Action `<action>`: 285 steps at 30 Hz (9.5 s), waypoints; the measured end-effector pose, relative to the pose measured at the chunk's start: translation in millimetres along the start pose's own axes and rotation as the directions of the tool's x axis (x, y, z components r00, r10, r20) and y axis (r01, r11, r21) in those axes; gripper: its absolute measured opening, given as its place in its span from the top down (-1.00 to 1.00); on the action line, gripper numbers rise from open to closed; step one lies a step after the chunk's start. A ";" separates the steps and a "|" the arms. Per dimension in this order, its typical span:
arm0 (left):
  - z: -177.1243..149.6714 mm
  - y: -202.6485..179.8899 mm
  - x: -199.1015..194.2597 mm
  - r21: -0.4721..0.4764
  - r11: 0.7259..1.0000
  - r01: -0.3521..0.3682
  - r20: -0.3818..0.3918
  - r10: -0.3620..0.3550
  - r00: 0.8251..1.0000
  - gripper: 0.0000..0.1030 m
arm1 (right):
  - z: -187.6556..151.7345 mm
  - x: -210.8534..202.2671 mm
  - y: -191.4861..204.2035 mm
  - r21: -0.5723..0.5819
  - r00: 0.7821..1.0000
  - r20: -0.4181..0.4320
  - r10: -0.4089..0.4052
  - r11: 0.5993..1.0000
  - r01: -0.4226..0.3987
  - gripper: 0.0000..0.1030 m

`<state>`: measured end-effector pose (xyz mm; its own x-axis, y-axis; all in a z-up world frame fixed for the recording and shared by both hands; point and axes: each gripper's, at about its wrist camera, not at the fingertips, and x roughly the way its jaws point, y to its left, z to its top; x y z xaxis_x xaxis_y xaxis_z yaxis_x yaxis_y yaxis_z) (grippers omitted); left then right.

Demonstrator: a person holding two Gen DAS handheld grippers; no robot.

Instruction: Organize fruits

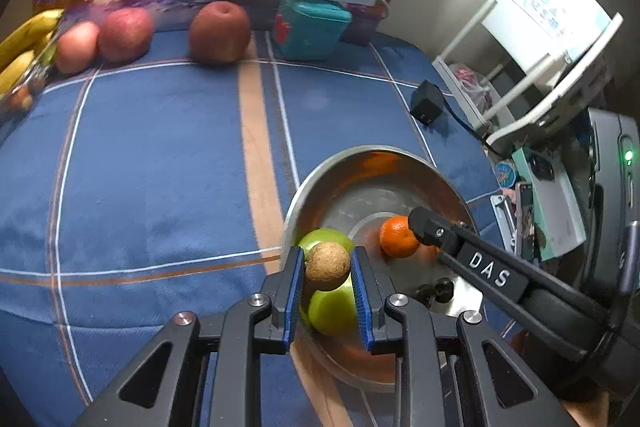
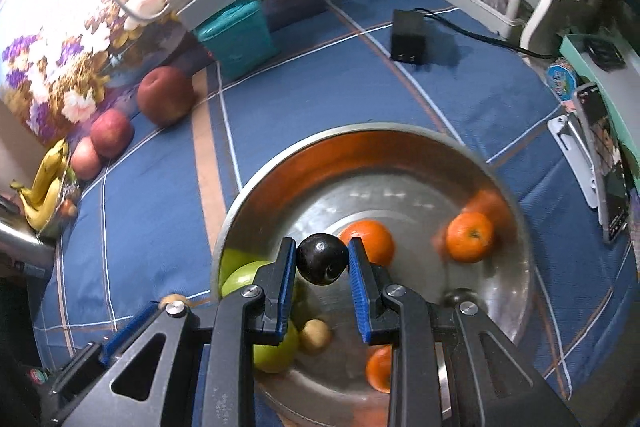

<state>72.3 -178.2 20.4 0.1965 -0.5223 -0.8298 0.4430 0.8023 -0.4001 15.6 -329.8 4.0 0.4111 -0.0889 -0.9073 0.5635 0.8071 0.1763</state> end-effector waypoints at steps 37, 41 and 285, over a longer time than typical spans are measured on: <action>-6.9 -36.5 23.5 0.079 0.997 0.010 -0.034 -0.008 0.999 0.46 | -2.3 14.0 -48.1 0.072 0.993 -0.090 -0.081 0.994 0.087 0.27; -6.2 -35.2 22.1 0.075 0.997 0.010 -0.033 -0.008 0.999 0.46 | -2.5 12.7 -46.2 0.068 0.993 -0.083 -0.081 0.994 0.087 0.26; -113.7 100.0 -103.6 -0.172 0.799 -0.577 -0.005 0.584 0.811 -1.00 | -128.0 -47.6 45.9 -0.327 0.996 0.043 -0.074 0.941 0.084 -0.89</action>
<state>-3.2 -11.0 22.1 0.4138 0.0466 -0.9092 0.0906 0.9916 0.0921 -69.9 -213.8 6.4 0.3989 -0.1735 -0.9004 0.3305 0.9431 -0.0353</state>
